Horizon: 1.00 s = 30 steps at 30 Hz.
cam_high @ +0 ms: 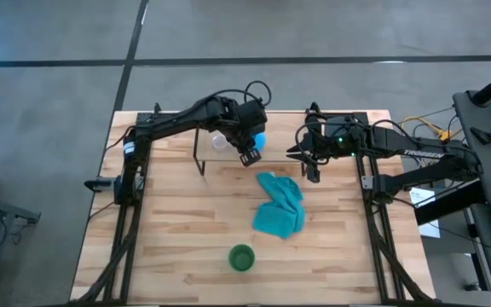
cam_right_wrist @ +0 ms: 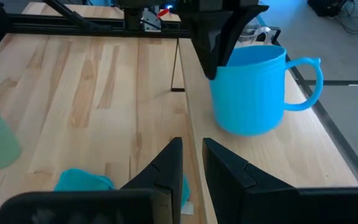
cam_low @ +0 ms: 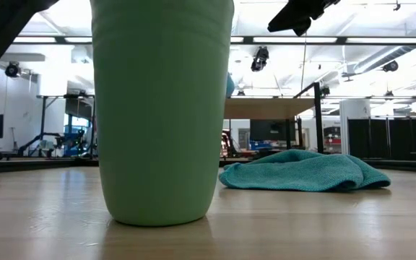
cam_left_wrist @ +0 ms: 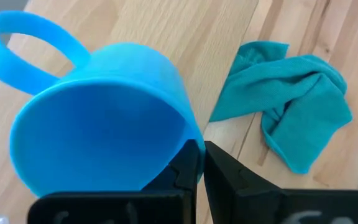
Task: Stack small to large cups/mugs on shelf
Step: Put the blue mug on the shelf
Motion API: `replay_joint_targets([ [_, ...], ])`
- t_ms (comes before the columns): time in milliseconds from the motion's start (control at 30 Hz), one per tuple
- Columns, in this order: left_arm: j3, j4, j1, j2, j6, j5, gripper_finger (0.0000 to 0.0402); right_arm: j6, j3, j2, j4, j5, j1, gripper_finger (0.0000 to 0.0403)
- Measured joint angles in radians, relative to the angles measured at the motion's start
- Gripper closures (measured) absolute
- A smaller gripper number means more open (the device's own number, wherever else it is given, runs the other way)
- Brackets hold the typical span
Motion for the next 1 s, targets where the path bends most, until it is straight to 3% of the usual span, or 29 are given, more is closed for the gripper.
replay_joint_targets([
  [433, 0.02, 0.02, 0.005, 0.0, 0.0, 0.044, 0.0399, -0.001, -0.014, 0.0, 0.004, 0.003, -0.002, 0.0346],
  [567, 0.021, 0.018, 0.005, -0.002, 0.012, 0.052, 0.038, 0.002, -0.067, 0.0, 0.016, 0.056, -0.002, 0.0346],
  [800, 0.02, 0.019, 0.005, -0.003, 0.026, 0.055, 0.0349, 0.025, -0.164, 0.012, 0.343, 0.066, -0.018, 0.0346],
  [1000, 0.022, 0.03, 0.005, -0.007, 0.025, 0.055, 0.0345, 0.054, -0.196, 0.074, 0.376, 0.105, -0.052, 0.0346],
])
